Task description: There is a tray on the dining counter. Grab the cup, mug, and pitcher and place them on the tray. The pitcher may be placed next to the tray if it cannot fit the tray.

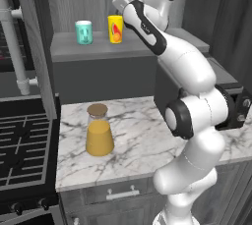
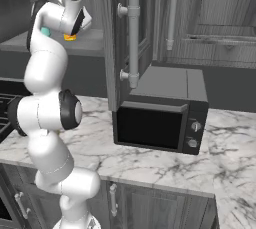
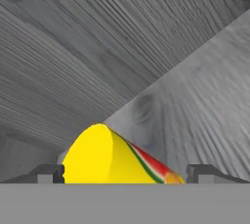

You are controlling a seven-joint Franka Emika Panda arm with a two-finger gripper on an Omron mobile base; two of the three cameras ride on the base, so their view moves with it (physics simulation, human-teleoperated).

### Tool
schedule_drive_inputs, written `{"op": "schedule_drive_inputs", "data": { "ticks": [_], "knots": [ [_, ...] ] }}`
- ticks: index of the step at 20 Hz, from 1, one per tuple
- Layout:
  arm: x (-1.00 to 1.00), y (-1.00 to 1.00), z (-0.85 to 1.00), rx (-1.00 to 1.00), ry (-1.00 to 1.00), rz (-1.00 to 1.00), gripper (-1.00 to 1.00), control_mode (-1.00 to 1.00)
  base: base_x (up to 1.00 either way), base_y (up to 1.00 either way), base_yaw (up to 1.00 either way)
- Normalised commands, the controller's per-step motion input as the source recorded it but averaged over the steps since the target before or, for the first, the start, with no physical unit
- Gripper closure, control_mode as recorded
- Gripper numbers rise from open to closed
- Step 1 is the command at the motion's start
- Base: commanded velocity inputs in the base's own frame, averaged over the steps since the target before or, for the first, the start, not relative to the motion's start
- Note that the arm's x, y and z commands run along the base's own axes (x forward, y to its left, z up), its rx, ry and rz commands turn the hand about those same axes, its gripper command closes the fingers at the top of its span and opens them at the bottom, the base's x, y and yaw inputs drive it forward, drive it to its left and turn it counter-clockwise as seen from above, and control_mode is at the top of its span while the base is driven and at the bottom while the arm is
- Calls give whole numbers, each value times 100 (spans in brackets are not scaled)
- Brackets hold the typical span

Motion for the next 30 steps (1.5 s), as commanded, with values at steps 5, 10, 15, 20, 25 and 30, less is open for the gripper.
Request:
{"op": "schedule_drive_inputs", "data": {
  "ticks": [5,10,15,20,25,30],
  "knots": [
    [13,6,-1,1,4,0,-100,-100,0,0,0],
    [6,7,0,1,3,0,-100,-100,0,0,0],
    [6,6,-1,0,1,0,-100,-100,0,0,0],
    [0,0,-1,0,1,0,-100,-100,0,0,0],
    [-1,0,-5,0,1,0,-100,-100,0,0,0],
    [-9,0,-20,0,3,-1,-100,-100,0,0,0]
  ]
}}
